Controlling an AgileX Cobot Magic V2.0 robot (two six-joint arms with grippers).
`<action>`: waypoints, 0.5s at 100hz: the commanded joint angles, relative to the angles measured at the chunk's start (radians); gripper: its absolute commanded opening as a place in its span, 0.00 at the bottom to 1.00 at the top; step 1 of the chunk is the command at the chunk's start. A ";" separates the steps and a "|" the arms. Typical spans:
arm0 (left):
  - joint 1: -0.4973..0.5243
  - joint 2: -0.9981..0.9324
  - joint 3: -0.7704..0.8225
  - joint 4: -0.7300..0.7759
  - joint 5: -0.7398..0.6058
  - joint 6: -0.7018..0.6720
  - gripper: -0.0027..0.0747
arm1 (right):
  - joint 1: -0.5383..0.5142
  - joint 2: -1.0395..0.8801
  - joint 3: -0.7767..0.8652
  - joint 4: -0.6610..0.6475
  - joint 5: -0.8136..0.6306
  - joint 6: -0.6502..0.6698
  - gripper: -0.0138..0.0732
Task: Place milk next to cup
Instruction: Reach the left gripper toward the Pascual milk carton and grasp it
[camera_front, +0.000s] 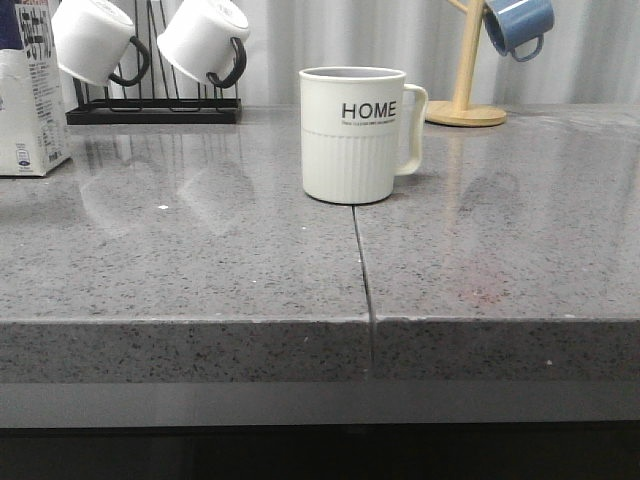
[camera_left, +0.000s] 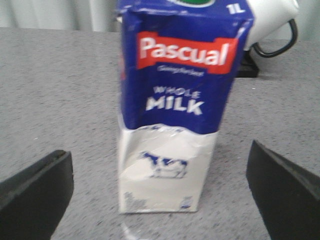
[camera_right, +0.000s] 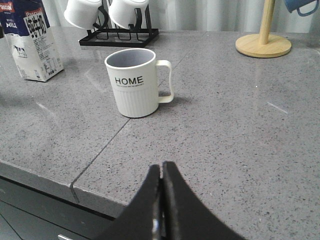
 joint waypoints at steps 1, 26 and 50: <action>-0.029 0.012 -0.064 -0.008 -0.103 -0.008 0.91 | 0.000 0.010 -0.026 -0.002 -0.074 -0.003 0.08; -0.031 0.127 -0.133 -0.010 -0.197 -0.008 0.91 | 0.000 0.010 -0.026 -0.002 -0.074 -0.003 0.08; -0.031 0.205 -0.187 -0.010 -0.215 -0.008 0.89 | 0.000 0.010 -0.026 -0.002 -0.074 -0.003 0.08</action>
